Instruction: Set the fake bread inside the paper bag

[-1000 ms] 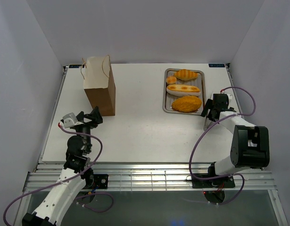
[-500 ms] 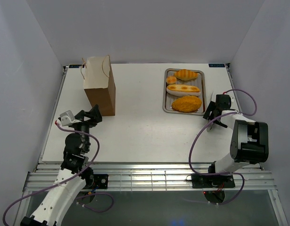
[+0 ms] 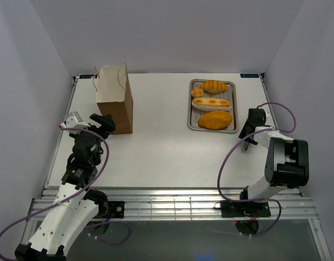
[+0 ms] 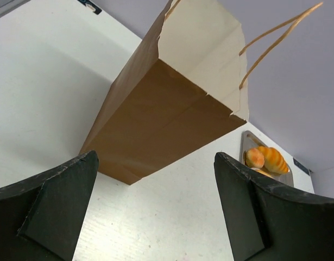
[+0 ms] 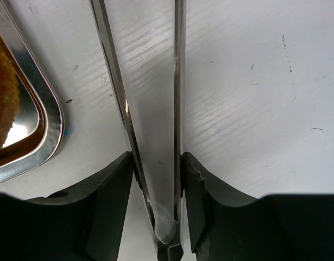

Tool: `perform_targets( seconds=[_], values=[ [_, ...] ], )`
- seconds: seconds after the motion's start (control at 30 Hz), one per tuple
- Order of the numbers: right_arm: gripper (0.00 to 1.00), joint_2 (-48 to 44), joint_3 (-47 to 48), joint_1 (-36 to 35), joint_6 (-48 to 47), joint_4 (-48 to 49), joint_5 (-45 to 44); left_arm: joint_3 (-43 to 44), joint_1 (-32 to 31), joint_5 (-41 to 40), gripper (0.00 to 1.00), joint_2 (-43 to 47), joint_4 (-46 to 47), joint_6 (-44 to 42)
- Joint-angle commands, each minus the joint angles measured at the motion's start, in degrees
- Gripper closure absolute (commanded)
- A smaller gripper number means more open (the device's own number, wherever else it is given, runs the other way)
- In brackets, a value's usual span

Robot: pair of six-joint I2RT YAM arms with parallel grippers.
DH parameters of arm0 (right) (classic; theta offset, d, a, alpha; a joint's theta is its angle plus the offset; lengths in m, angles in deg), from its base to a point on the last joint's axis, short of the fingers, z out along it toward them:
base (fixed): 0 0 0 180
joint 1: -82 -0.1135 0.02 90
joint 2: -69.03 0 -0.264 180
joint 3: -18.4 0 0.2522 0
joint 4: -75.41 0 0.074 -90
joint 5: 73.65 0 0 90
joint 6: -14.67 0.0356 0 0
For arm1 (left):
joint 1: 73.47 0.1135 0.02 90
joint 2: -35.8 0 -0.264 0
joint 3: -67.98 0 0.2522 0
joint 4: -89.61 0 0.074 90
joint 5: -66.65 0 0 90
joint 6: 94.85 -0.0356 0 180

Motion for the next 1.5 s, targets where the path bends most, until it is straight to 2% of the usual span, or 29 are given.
perform_targets(
  seconds=[0.0, 0.07, 0.2, 0.3, 0.4, 0.53, 0.63, 0.77, 0.97, 1.2, 1.47],
  values=[
    [0.54, -1.1, 0.6, 0.2, -0.5, -1.5, -0.6, 2.0, -0.1, 2.4, 0.02, 0.4, -6.3, -0.1],
    [0.59, -3.1, 0.0, 0.2, -0.5, -1.4, -0.7, 1.6, -0.1, 4.6, 0.02, 2.1, -6.2, -1.0],
    [0.60, -6.1, -0.2, 0.2, -0.7, -2.4, -1.2, 0.0, -0.1, 9.4, 0.02, 6.7, -5.4, -1.6],
    [0.60, -8.9, 0.1, 0.2, -1.0, -3.6, 0.4, 0.1, -0.1, 15.9, 0.02, 10.4, -3.9, -5.9],
    [0.64, -12.5, 0.9, 0.2, -1.6, -4.4, 2.5, 2.2, -0.1, 15.7, 0.02, 12.0, -6.8, -5.7],
    [0.66, -14.0, 3.1, 0.2, -2.5, -7.2, 7.1, 7.2, -0.1, 13.4, 0.02, 10.0, -12.1, -6.2],
    [0.66, -15.2, 4.2, 0.2, -2.5, -8.7, 10.5, 12.3, -0.1, 14.6, 0.02, 5.9, -15.1, -7.5],
    [0.68, -17.3, 4.8, 0.2, -2.4, -9.3, 13.5, 16.6, -0.1, 19.5, 0.02, 2.5, -16.1, -7.7],
    [0.71, -19.6, 6.0, 0.0, -2.1, -10.4, 16.9, 17.1, -0.1, 22.9, 0.02, 3.5, -13.0, -6.7],
    [0.69, -22.7, 6.0, -0.7, -1.3, -11.3, 20.5, 22.4, -0.1, 19.0, 0.02, 2.3, -17.0, -8.5],
    [0.66, -25.8, 7.0, -1.0, -0.1, -12.5, 26.4, 29.7, -0.1, 8.8, 0.02, -4.5, -25.2, -8.8]
  ],
)
